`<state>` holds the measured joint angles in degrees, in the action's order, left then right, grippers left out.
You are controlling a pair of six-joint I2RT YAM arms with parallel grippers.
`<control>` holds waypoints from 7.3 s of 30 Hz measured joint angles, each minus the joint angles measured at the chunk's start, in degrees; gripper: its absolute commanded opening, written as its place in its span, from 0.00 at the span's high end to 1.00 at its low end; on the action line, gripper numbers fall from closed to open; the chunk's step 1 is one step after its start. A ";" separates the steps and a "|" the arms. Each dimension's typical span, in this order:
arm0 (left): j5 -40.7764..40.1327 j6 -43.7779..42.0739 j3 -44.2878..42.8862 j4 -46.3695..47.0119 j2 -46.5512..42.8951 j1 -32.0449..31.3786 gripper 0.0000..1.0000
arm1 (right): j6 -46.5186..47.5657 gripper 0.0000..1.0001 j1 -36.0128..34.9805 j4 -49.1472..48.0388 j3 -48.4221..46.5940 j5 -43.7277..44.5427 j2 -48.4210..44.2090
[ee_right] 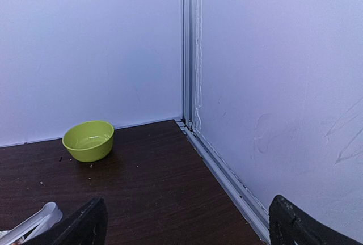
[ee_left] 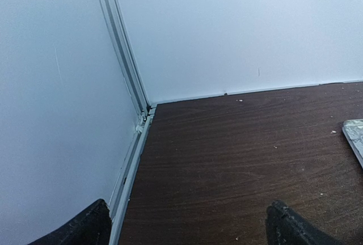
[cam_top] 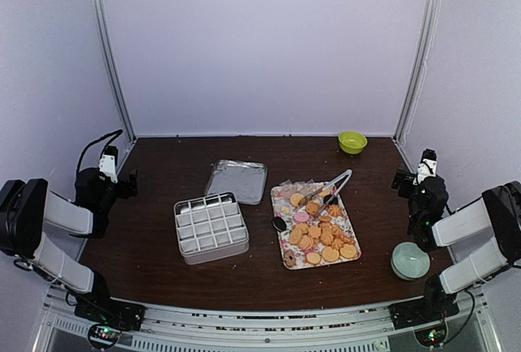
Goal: Pack the cookies
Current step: Pick up the clamp from the plate, then pass from the right arm to the left
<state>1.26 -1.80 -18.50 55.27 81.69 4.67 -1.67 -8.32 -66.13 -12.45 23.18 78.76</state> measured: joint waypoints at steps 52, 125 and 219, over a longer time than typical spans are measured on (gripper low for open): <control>22.51 -23.54 -47.67 -103.49 -11.56 0.00 0.02 | 41.22 0.31 -26.21 94.55 -68.11 -31.28 24.68; 27.56 -22.51 -49.48 -104.78 -9.05 -1.36 0.02 | 57.05 1.00 -31.23 95.65 -68.57 -20.52 33.31; 27.47 -25.42 -51.74 -100.78 -14.29 -41.42 1.00 | -3.45 0.00 -41.94 84.91 -78.95 -32.94 16.81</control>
<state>28.73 -27.22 -70.24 -45.52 67.40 -36.75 -5.13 -50.26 18.79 -91.39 -9.76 95.57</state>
